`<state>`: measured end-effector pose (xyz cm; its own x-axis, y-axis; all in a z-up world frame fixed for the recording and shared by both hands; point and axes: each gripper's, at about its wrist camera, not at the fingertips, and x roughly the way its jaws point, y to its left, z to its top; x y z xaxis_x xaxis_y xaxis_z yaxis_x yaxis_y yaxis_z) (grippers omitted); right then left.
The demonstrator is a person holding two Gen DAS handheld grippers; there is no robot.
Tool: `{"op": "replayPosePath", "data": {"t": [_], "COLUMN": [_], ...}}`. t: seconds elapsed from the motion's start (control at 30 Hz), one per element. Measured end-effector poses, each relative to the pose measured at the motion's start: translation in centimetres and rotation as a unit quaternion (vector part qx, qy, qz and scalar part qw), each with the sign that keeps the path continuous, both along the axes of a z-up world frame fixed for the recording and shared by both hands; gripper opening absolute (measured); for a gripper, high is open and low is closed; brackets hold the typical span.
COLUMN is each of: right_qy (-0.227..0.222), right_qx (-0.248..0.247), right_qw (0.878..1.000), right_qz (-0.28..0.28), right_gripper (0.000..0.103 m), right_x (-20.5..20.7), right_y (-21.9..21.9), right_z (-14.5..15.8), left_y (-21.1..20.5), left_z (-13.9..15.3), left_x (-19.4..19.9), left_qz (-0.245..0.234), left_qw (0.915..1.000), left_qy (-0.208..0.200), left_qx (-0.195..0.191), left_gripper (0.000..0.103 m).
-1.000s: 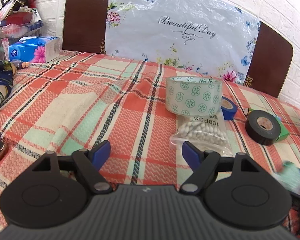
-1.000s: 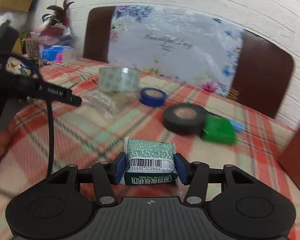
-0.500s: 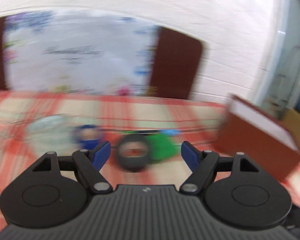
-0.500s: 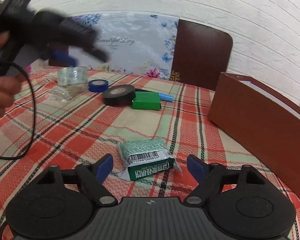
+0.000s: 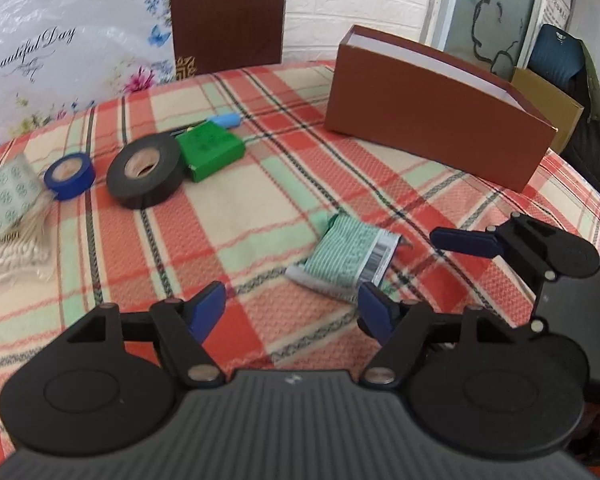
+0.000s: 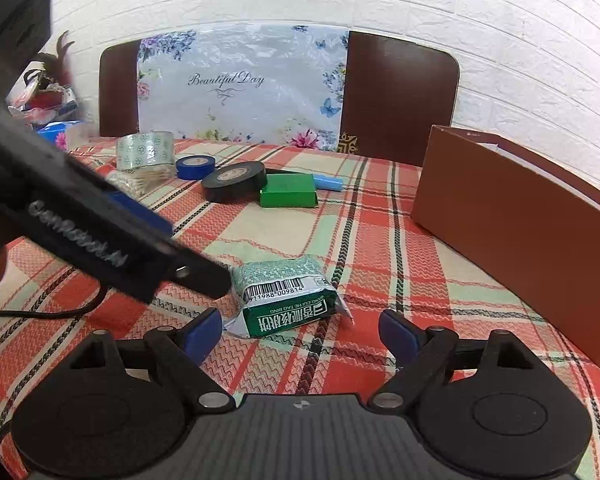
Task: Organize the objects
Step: 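Grasp the barcode packet from the table with the left gripper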
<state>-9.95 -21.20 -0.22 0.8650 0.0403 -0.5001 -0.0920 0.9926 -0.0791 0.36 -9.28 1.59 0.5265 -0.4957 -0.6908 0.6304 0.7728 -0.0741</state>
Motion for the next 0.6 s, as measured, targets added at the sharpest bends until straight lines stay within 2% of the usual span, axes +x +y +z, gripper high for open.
{"op": "replayPosePath", "data": {"t": [0.03, 0.07, 0.13, 0.17, 0.23, 0.3, 0.37, 0.47, 0.53, 0.6], "right_qy": [0.002, 0.005, 0.004, 0.002, -0.002, -0.004, -0.007, -0.006, -0.004, 0.000], "right_qx": [0.002, 0.004, 0.006, 0.006, 0.003, -0.001, 0.001, -0.003, -0.010, -0.016], "right_qw": [1.000, 1.000, 1.000, 1.000, 1.000, 1.000, 1.000, 1.000, 1.000, 1.000], "right_qz": [0.000, -0.001, -0.001, 0.000, 0.001, -0.002, -0.005, -0.005, -0.007, -0.002], "right_gripper": [0.085, 0.085, 0.085, 0.085, 0.085, 0.085, 0.085, 0.085, 0.085, 0.085], "right_x": [0.1, 0.2, 0.1, -0.1, -0.3, -0.4, -0.4, -0.2, -0.2, -0.4], "right_y": [0.0, -0.1, -0.2, -0.3, -0.4, -0.6, -0.9, -1.1, -1.3, -1.5], "right_z": [-0.1, -0.1, 0.0, 0.1, 0.2, 0.4, 0.5, 0.6, 0.7, 0.8], "left_y": [0.1, 0.1, 0.6, 1.3, 2.9, 4.0, 4.3, 2.8, 0.8, -1.1], "left_z": [0.4, 0.8, 2.9, 4.1, 7.0, 9.9, 11.9, 12.0, 10.2, 7.6], "left_x": [0.0, 0.1, 0.6, 1.3, 2.9, 4.4, 5.3, 5.2, 4.7, 4.1], "left_qz": [0.002, 0.007, 0.037, 0.052, 0.081, 0.111, 0.113, 0.057, 0.016, -0.005], "left_qw": [0.9999, 0.9992, 0.9918, 0.9878, 0.9829, 0.9793, 0.9807, 0.9839, 0.9846, 0.9877], "left_qy": [-0.007, -0.031, -0.107, -0.133, -0.159, -0.169, -0.153, -0.091, -0.048, -0.006], "left_qx": [0.007, 0.024, 0.059, 0.063, 0.045, 0.012, -0.045, -0.143, -0.167, -0.156], "left_gripper": [0.073, 0.073, 0.073, 0.073, 0.073, 0.070, 0.070, 0.071, 0.071, 0.071]}}
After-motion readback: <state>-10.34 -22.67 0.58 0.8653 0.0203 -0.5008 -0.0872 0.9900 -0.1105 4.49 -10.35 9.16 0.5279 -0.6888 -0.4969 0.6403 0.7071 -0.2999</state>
